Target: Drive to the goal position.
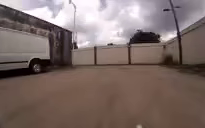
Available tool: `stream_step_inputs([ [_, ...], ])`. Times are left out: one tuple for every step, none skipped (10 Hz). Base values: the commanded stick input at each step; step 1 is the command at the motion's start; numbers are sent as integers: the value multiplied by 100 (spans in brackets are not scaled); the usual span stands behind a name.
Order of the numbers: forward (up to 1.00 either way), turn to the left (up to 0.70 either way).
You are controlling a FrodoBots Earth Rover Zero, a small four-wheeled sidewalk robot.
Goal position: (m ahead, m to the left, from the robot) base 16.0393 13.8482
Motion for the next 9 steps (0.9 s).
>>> stream_step_inputs([
  [50,0],
  [50,0],
  [50,0],
  [50,0],
  [50,0],
  [50,0],
  [50,0],
  [50,0],
  [50,0],
])
